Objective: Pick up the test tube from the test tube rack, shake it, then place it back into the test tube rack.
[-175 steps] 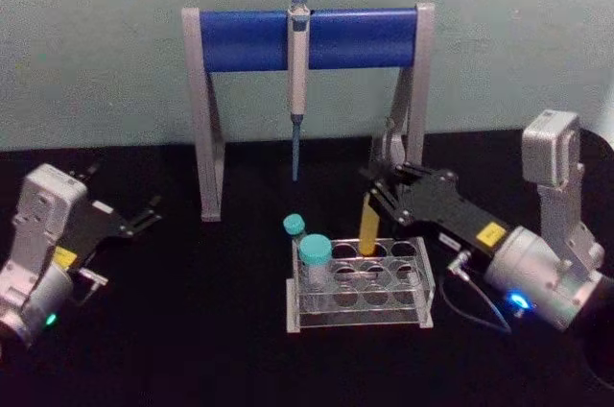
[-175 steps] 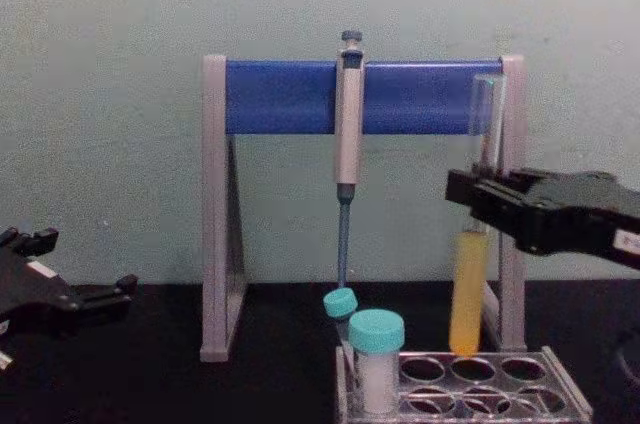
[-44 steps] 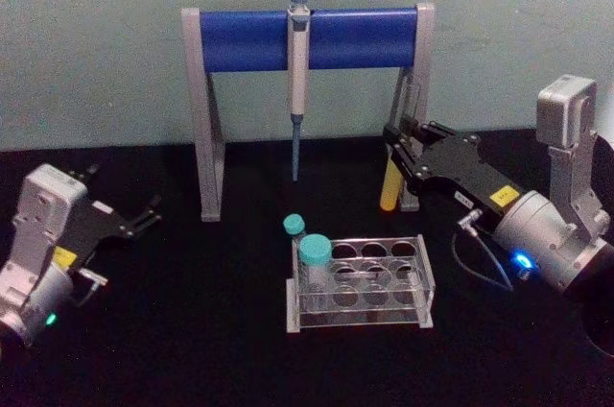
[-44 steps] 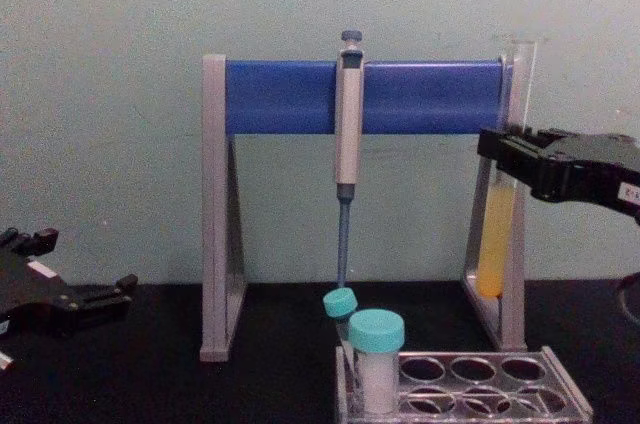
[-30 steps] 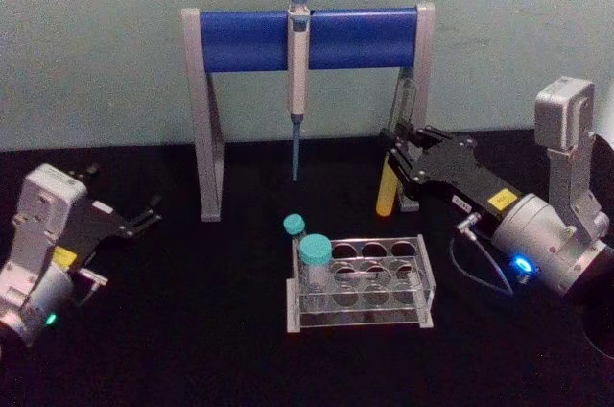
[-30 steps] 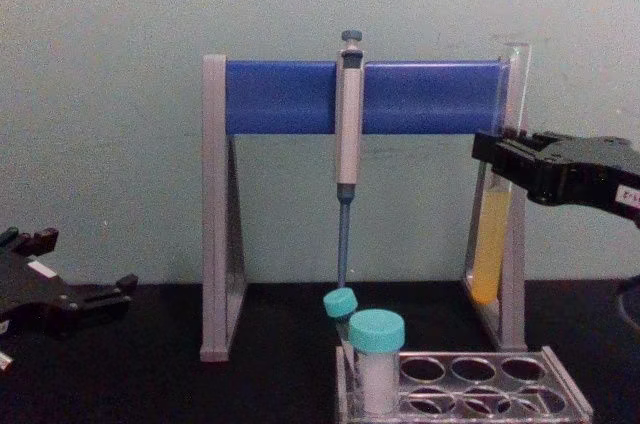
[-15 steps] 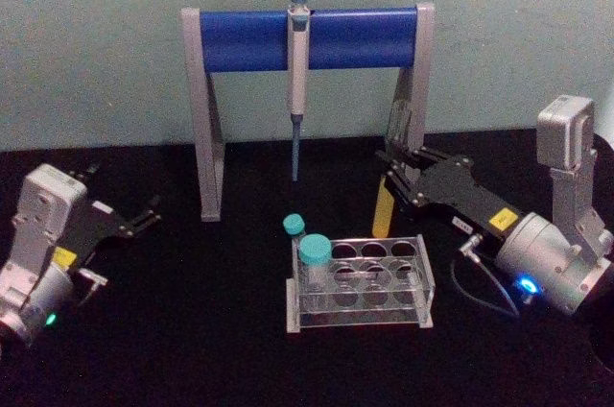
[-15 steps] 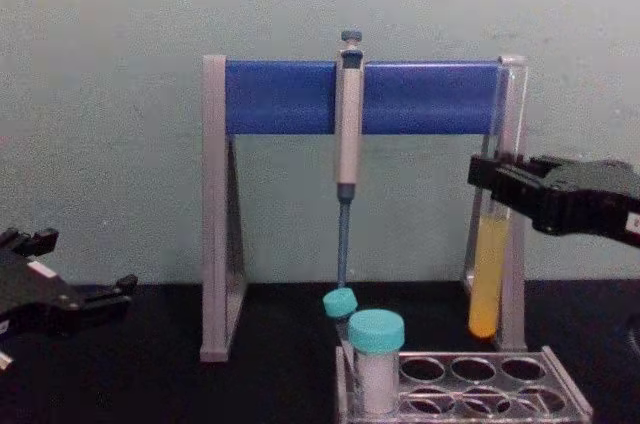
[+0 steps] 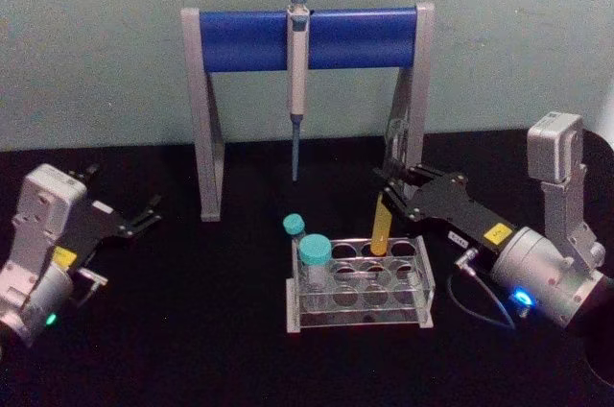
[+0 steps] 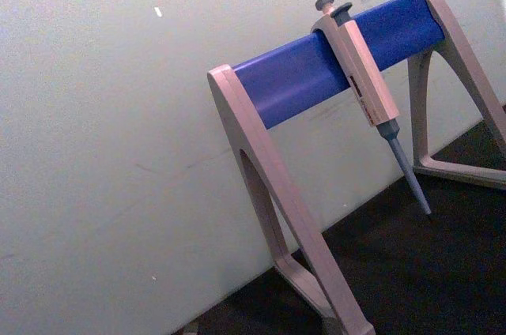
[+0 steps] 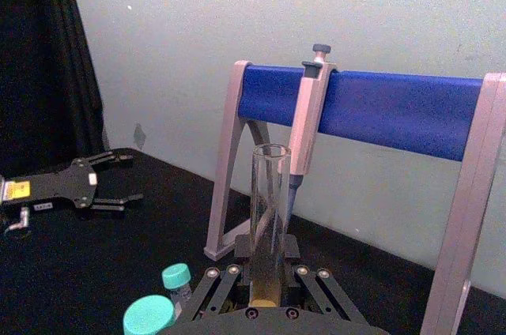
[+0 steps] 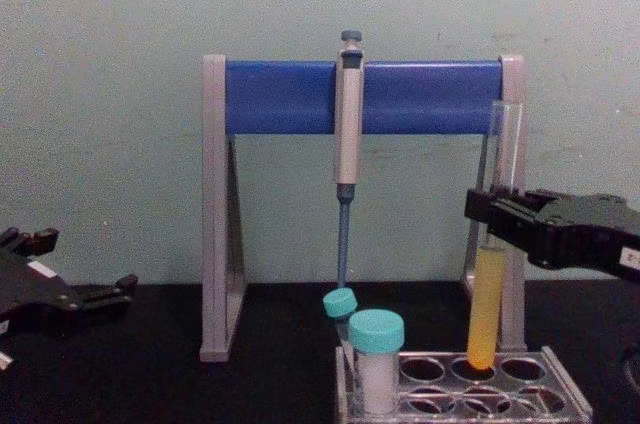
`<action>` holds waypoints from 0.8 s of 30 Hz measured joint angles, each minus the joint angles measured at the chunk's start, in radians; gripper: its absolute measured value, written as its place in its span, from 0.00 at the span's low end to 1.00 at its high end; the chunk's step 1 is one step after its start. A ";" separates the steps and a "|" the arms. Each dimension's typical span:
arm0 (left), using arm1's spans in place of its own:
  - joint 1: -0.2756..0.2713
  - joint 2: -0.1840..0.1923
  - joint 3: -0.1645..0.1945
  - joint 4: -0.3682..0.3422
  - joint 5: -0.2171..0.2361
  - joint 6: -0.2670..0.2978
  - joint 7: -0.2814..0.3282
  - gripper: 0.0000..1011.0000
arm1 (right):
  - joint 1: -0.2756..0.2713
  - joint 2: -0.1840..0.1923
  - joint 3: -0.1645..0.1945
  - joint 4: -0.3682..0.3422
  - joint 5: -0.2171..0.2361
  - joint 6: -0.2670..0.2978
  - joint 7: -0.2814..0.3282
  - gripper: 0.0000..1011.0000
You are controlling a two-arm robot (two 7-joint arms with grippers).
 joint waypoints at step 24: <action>0.000 0.000 0.000 0.000 0.000 0.000 0.000 1.00 | 0.014 -0.016 -0.022 0.054 -0.032 -0.019 -0.002 0.23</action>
